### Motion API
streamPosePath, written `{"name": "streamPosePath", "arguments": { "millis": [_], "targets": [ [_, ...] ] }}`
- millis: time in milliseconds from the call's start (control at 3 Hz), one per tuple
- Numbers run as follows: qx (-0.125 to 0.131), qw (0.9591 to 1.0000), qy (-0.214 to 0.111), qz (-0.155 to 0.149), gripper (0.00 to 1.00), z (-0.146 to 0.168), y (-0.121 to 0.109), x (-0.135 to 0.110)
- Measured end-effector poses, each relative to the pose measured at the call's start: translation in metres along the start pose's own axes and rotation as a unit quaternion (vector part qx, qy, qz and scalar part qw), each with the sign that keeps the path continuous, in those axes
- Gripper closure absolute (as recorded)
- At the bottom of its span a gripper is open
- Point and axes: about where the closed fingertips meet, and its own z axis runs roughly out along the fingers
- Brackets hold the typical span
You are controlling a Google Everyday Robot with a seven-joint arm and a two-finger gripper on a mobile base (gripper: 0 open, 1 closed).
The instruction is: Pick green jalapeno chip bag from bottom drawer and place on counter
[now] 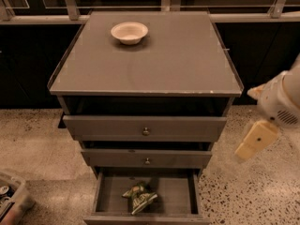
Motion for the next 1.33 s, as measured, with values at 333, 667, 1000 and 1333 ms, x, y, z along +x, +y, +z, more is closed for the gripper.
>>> {"name": "streamPosePath", "arguments": {
  "millis": [333,667,1000,1333],
  "targets": [
    [-0.018,0.9991,-0.016,0.035,0.0,0.057,0.008,0.014],
    [-0.015,0.9991,-0.019,0.036,0.0,0.061,0.006,0.015],
    [-0.008,0.9987,-0.019,0.047,0.0,0.066,0.015,0.019],
    [-0.06,0.9942,-0.018,0.088,0.0,0.113,0.037,0.037]
  ]
}}
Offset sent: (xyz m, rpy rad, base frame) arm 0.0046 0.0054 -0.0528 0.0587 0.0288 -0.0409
